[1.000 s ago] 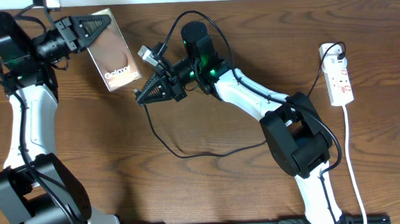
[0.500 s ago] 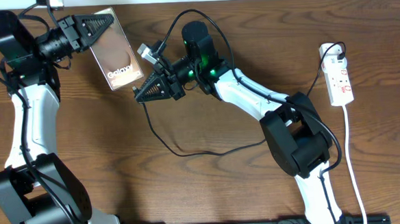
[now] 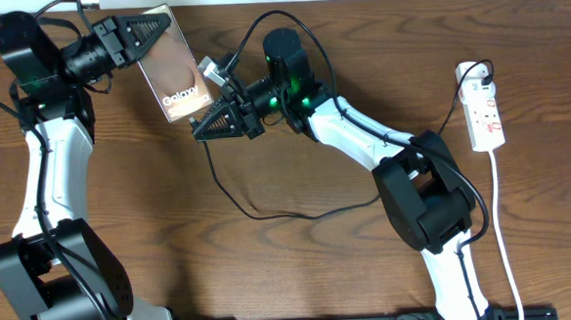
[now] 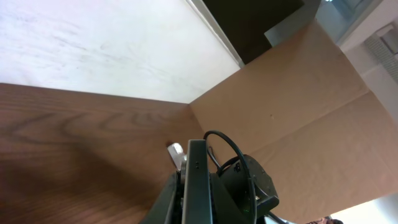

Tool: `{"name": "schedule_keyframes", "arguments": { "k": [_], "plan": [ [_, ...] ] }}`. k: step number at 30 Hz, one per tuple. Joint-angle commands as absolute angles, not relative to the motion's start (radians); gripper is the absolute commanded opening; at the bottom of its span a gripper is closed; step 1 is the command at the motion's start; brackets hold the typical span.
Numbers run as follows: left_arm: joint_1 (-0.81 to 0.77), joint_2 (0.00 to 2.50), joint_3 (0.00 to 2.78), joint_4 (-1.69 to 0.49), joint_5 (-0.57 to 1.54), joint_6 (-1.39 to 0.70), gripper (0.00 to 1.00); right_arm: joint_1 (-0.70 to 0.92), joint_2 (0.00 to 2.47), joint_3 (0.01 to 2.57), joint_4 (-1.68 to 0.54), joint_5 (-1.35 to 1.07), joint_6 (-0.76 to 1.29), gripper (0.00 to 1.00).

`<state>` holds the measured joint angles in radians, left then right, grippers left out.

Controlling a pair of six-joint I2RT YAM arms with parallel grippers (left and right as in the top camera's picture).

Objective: Plug charger to phone and switch on socket

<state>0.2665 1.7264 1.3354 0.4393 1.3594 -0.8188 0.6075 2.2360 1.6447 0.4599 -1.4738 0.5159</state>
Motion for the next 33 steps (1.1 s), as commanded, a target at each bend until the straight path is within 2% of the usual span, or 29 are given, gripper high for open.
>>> {"name": "schedule_keyframes", "arguments": {
  "k": [1,33],
  "plan": [
    [0.260,1.721,1.345,0.452,1.376,-0.835,0.08,0.606,2.225,1.653,0.465,-1.472,0.527,0.01],
    [0.262,1.721,1.345,0.452,1.412,-0.812,0.07,0.591,2.225,1.653,0.483,-1.472,0.538,0.01]
  ]
}}
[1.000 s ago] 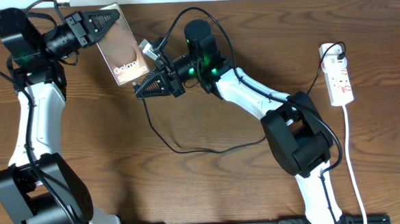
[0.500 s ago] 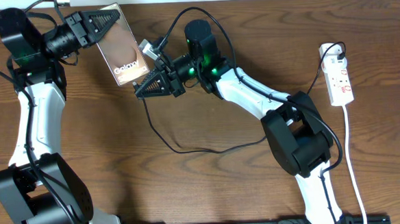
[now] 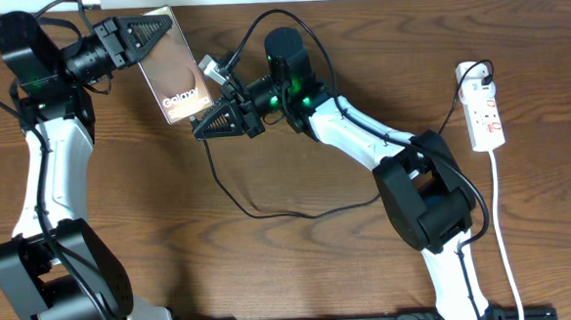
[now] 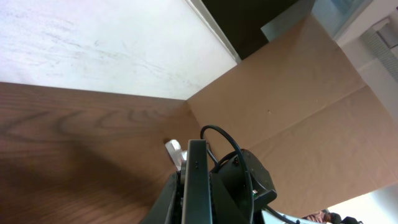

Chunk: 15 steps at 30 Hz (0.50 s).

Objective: Plug charger to phone and switch on socket

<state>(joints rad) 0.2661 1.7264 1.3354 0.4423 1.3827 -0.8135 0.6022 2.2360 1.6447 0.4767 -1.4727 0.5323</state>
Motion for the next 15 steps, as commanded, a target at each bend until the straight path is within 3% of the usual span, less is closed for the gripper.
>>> {"name": "schedule_keyframes", "arguments": {
  "k": [1,15],
  "plan": [
    [0.262,1.721,1.345,0.451,1.417,-0.812,0.08,0.590,2.225,1.653,0.483,-1.472,0.539,0.01],
    [0.264,1.721,1.345,0.452,1.425,-0.812,0.08,0.576,2.225,1.653,0.483,-1.472,0.538,0.01]
  ]
}}
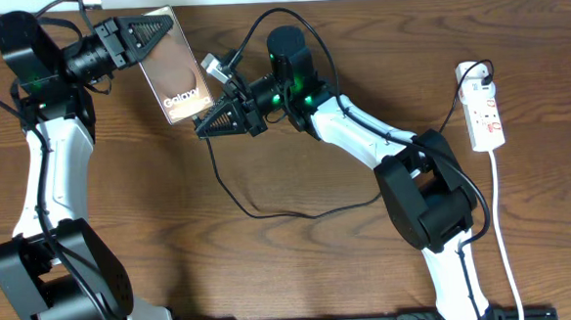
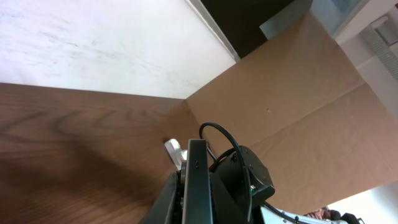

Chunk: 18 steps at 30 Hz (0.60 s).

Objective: Plug charger to phone and switch on socket

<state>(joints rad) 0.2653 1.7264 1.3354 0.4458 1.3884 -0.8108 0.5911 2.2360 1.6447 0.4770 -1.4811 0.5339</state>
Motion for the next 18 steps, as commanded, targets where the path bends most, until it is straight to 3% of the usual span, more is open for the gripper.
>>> {"name": "schedule_keyframes", "arguments": {
  "k": [1,10,18],
  "plan": [
    [0.264,1.721,1.345,0.452,1.425,-0.812,0.08,0.576,2.225,1.653,0.483,-1.472,0.538,0.01],
    [0.264,1.721,1.345,0.452,1.425,-0.804,0.08,0.577,2.225,1.653,0.490,-1.418,0.581,0.01],
    [0.263,1.721,1.345,0.452,1.425,-0.785,0.08,0.577,2.225,1.653,0.635,-1.379,0.710,0.01]
  ]
}}
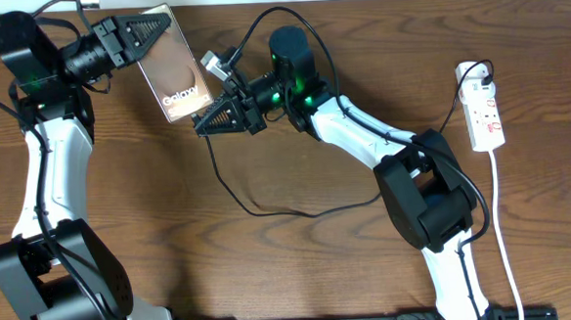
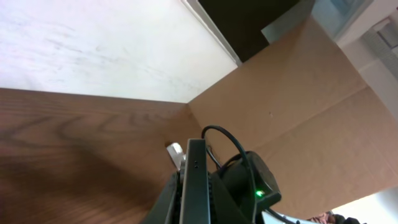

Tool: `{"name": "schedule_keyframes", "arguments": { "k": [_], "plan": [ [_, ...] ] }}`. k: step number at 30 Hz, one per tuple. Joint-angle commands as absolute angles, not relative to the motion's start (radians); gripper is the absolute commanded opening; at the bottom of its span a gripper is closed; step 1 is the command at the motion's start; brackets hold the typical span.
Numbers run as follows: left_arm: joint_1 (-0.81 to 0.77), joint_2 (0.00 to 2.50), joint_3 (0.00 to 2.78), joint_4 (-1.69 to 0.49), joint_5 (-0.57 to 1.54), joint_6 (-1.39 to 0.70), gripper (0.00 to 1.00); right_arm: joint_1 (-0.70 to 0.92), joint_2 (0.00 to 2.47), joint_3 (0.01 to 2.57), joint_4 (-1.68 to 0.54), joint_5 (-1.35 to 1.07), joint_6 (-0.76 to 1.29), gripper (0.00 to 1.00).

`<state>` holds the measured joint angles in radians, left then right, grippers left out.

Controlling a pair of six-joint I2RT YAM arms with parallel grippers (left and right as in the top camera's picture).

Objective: Plug charger to phone and switch on socket

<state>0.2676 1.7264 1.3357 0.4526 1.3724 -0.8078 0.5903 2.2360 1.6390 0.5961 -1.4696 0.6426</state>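
Observation:
My left gripper (image 1: 152,36) is shut on the top end of a phone (image 1: 176,76), its lit screen reading "Galaxy", held tilted above the table at the back left. In the left wrist view the phone (image 2: 196,180) shows edge-on between the fingers. My right gripper (image 1: 208,123) sits just right of the phone's lower end, shut on the black charger cable near its silver plug (image 1: 210,62). The cable (image 1: 269,212) loops over the table. A white socket strip (image 1: 485,110) lies at the far right.
The wooden table's back edge runs close behind both grippers. A white lead (image 1: 504,227) runs from the socket strip down the right side. A brown cardboard wall (image 2: 298,118) shows behind the table in the left wrist view.
My right gripper and the plug shifted very slightly beside the phone's lower end. The phone and my left gripper stayed where they were.
At every earlier moment my left gripper held the phone up at the back left and my right gripper held the cable end by the phone's lower corner. The right gripper crept a little up and right, the plug staying next to the phone.

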Motion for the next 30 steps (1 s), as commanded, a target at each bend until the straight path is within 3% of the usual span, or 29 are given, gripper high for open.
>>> {"name": "schedule_keyframes", "arguments": {
  "k": [1,30],
  "plan": [
    [0.263,1.721,1.345,0.452,1.425,-0.785,0.07,0.577,2.225,1.653,0.641,-1.375,0.715,0.01],
    [0.262,1.721,1.345,0.452,1.428,-0.707,0.08,0.575,2.225,1.653,0.644,-1.218,0.793,0.01]
  ]
}}
